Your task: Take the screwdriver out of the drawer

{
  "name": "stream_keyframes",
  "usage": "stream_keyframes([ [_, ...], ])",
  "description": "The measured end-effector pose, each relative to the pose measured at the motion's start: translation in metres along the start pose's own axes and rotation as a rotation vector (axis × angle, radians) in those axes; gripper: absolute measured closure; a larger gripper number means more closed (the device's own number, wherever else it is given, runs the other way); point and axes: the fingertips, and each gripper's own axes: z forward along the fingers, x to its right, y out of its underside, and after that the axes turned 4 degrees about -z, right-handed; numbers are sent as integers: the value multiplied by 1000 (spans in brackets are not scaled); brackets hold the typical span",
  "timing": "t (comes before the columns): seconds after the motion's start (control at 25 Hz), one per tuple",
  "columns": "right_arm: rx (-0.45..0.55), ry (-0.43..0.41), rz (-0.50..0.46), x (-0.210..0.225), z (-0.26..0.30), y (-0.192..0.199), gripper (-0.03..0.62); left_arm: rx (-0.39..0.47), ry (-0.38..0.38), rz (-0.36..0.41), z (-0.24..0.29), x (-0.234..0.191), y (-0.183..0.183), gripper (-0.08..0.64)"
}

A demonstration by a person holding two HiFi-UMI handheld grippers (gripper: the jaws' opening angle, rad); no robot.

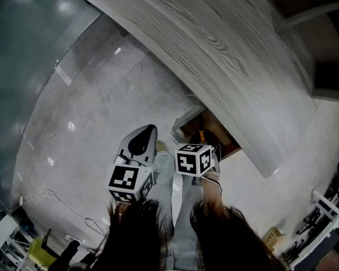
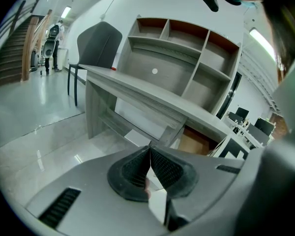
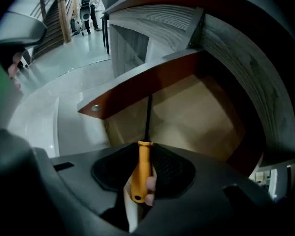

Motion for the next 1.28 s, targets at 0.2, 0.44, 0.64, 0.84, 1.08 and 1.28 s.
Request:
stream_keyframes([
  [0.2,6,-18,53,2,-2,1,502,9,-7,-2,0,1,-1,541],
  [0.44,5,-121,110,4,-9,-1,506,17,-20,-7,-5,4,-3,541],
  [0.64,13,-152,148,10,-13,-1,506,22,-29,-8,-6,9,-2,541],
  [0.84,38,-167,142,14,-20,-6,506,23,-38,-5,-6,15,-1,541],
  [1.08,72,-197,138,18,-35,-5,508,47,-54,7,-9,26,5,541],
  [1.28,98,-230,122,20,-48,-3,506,58,-67,3,-17,44,6,541],
])
